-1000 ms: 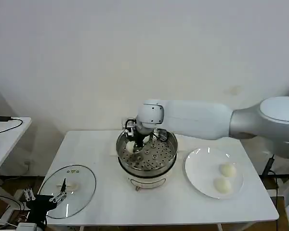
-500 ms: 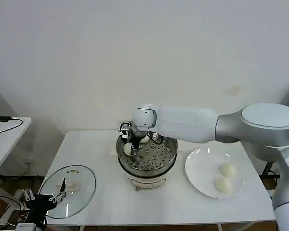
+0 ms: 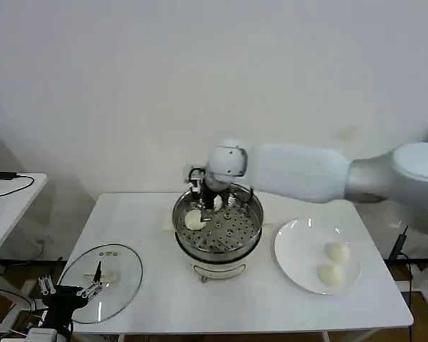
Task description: Take steamed baozi put them in steamer then cover it.
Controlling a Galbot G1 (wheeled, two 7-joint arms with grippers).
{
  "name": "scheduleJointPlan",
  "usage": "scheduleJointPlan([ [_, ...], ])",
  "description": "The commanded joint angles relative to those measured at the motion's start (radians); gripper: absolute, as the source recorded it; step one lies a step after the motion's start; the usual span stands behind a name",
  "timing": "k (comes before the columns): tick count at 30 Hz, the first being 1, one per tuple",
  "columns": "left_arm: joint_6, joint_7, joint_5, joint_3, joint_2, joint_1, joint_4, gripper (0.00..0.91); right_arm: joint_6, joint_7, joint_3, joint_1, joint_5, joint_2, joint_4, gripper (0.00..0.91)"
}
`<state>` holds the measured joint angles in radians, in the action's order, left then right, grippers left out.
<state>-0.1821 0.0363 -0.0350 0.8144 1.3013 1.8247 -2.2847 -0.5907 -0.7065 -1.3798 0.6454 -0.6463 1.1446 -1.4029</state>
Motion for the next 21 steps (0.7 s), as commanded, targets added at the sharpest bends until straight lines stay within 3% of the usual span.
scheduleJointPlan([
  [1, -0.001, -0.001, -0.001, -0.003, -0.005, 0.001, 0.006, 0.907, 0.114, -0.106, -0.087, 0.135, 0.171, -0.397, -0.235, 0.907],
  [3, -0.003, -0.002, -0.001, -0.010, -0.007, 0.002, 0.005, 0.907, 0.161, -0.141, -0.106, 0.134, 0.265, -0.502, -0.266, 0.907],
  [9, -0.004, -0.002, 0.013, -0.037, -0.008, 0.007, 0.003, 0.907, 0.301, -0.215, -0.119, 0.093, 0.448, -0.693, -0.319, 0.907],
  [15, -0.001, -0.001, 0.028, -0.058, -0.005, 0.013, 0.014, 0.907, 0.388, -0.257, -0.130, 0.050, 0.576, -0.796, -0.340, 0.907],
  [21, 0.000, -0.001, 0.038, -0.073, -0.004, 0.007, 0.031, 0.907, 0.406, -0.260, -0.088, -0.060, 0.656, -0.892, -0.363, 0.907],
])
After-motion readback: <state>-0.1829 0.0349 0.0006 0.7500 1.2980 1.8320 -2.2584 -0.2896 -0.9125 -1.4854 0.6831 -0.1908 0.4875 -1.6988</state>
